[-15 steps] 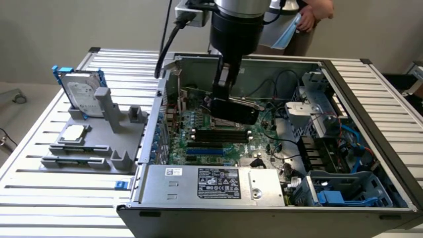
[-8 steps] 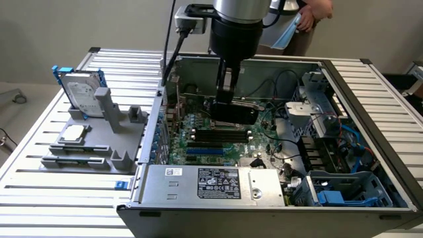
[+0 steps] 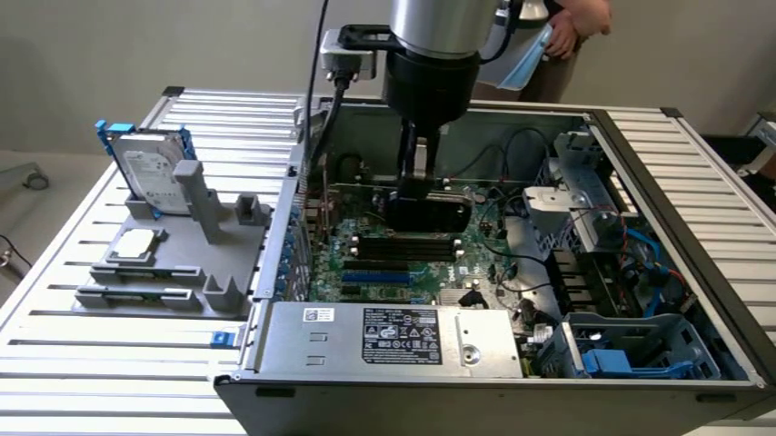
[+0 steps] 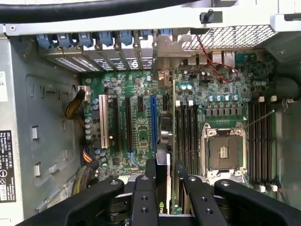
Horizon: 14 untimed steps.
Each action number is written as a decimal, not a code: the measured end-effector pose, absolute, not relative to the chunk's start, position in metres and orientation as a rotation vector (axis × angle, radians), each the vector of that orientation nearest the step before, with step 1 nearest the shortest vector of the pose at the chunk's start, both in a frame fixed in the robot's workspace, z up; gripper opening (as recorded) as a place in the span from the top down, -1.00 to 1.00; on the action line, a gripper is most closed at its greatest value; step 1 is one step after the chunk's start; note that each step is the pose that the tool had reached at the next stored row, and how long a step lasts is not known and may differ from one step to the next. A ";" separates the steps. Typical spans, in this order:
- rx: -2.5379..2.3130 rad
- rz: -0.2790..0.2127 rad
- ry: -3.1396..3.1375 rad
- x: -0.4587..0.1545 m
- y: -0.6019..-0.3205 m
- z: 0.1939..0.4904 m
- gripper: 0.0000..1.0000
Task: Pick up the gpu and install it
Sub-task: 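Insert the gpu into the slot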
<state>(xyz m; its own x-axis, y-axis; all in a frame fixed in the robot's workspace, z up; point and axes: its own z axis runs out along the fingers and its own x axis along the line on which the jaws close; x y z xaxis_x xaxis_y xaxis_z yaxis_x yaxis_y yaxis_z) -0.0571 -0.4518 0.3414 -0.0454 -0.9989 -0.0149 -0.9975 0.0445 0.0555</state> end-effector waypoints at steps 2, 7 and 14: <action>2.164 -0.080 -2.241 -0.059 -0.453 0.338 0.47; 2.190 -0.083 -2.218 -0.063 -0.455 0.329 0.47; 2.221 -0.090 -2.194 -0.067 -0.461 0.317 0.47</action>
<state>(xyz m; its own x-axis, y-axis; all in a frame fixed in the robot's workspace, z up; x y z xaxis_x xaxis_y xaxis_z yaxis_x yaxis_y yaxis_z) -0.0673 -0.4608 0.3166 0.0113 -0.9995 -0.0279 -0.9985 -0.0127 0.0538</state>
